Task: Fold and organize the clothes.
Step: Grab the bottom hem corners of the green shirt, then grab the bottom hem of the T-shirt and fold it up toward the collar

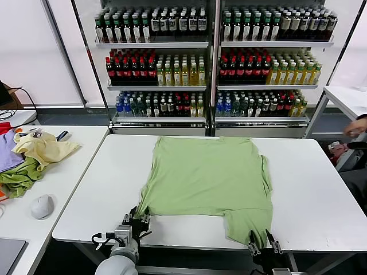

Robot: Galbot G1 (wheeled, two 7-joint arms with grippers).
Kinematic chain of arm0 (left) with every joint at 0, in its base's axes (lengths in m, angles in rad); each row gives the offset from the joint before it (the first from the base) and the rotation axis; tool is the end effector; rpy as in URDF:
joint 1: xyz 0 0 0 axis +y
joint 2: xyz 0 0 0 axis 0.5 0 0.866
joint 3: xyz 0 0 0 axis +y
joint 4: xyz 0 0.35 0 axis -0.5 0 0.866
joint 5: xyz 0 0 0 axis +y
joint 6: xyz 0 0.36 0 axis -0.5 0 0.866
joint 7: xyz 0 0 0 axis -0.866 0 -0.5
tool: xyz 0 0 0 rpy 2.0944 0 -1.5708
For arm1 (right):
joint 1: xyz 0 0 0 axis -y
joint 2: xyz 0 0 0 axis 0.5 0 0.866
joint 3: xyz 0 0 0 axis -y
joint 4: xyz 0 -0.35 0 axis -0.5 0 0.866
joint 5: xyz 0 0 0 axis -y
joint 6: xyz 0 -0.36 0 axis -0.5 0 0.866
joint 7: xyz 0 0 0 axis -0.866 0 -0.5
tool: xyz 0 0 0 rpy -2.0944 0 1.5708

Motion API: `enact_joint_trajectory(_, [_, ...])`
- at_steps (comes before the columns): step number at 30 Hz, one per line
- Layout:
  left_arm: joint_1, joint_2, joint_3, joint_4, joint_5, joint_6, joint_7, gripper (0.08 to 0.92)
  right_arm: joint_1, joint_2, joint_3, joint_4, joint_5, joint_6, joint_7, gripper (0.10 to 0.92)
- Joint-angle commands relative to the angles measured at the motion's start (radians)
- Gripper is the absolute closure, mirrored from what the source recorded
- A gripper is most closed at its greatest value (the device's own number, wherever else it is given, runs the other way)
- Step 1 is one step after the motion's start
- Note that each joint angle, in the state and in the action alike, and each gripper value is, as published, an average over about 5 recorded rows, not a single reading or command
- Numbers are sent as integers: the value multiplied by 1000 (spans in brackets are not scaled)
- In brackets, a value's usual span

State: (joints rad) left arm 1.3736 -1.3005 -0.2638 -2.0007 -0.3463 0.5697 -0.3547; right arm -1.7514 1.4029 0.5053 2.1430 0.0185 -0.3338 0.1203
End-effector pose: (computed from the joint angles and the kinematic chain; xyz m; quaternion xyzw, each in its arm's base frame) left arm 0.2306 -0.0276 -0.3052 -0.0220 -0.9612 -0.0071 0.2750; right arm 0.1310 -0.0205 -0.3131 -0.0113 -0.9709 0.0752 0.2272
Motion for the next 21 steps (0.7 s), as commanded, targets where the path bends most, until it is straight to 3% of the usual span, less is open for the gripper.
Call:
enact_joint_trajectory(1, [11,0,3,-12,-102,13,8,726,5,-9,2,3,25,12,-14,767])
enact_joint_trajectory(5, [6,3,-4,-10,-118,9,15,838,26,-27,16,20,65,44,-33,875])
enact_joint_trajectory(8, [7,5,-6,-27,-122,-9,23,890,48,-38,27,35,108,70,-39,910])
enact_joint_trajectory(21, [-13,21,-24,-125,-131,-109,73,898,204,-92,60,5,203,114,-29,910])
